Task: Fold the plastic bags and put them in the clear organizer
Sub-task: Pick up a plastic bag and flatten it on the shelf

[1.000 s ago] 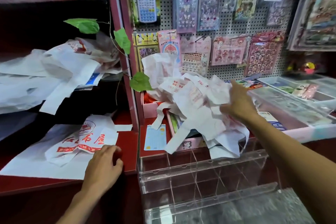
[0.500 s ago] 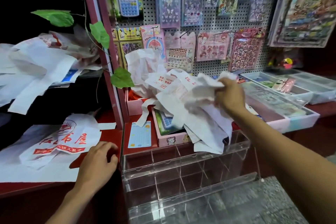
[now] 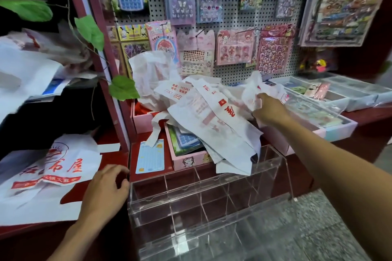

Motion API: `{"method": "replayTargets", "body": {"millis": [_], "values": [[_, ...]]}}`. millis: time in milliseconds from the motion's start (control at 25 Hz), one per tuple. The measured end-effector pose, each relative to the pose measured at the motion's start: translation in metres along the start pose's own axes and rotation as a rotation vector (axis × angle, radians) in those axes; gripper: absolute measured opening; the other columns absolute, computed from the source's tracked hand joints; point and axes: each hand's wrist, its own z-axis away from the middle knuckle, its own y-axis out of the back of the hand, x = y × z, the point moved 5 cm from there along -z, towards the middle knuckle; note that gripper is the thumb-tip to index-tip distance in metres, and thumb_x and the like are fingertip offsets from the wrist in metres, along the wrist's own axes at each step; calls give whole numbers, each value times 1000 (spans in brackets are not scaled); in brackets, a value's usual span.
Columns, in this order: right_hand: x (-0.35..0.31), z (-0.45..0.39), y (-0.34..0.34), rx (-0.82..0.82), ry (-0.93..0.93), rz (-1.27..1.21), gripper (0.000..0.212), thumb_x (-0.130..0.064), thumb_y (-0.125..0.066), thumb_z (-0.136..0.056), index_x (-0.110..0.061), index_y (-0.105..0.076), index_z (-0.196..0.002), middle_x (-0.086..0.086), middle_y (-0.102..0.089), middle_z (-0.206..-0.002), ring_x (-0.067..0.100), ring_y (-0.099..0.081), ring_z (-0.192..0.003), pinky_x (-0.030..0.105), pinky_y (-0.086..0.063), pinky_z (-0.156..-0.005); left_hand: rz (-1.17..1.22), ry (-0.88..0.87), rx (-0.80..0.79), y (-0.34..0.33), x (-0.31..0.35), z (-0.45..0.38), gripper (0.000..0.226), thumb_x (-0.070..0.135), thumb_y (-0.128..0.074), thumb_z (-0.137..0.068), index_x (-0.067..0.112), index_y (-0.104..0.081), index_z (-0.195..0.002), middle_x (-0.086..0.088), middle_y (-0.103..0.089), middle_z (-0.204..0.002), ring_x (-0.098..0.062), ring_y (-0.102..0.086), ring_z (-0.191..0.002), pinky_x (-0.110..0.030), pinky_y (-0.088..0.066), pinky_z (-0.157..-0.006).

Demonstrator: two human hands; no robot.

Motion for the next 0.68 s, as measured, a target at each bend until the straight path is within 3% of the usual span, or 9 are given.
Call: {"method": "replayTargets", "body": {"millis": [160,320,680], "values": [[-12,20,-1,138,59,110,46,-22,-56,-88,-9,-48,-132,19,-53,-130,41,-50,-117,47,-45,-94,-12,-19,2,3,6,4,17,14,-65,-88,21,-66,-103,4,-61,-113,-18,-54,-105,-33,-45,-81],[-56,55,-5,234,226,148,45,-19,-56,-88,-11,-50,-132,16,-52,-130,39,-49,-115,46,-43,-89,5,-2,14,21,-1,11,19,14,-64,-88,21,-66,-104,4,-61,-115,-19,-54,-109,-34,-45,-87],[-203,170,-90,26,625,-48,34,-18,-61,-85,-11,-60,-118,12,-60,-117,33,-56,-105,39,-47,-82,-130,116,-41,79,-85,48,34,20,-63,-85,20,-61,-118,-2,-60,-124,-23,-51,-114,-37,-45,-92]]}}
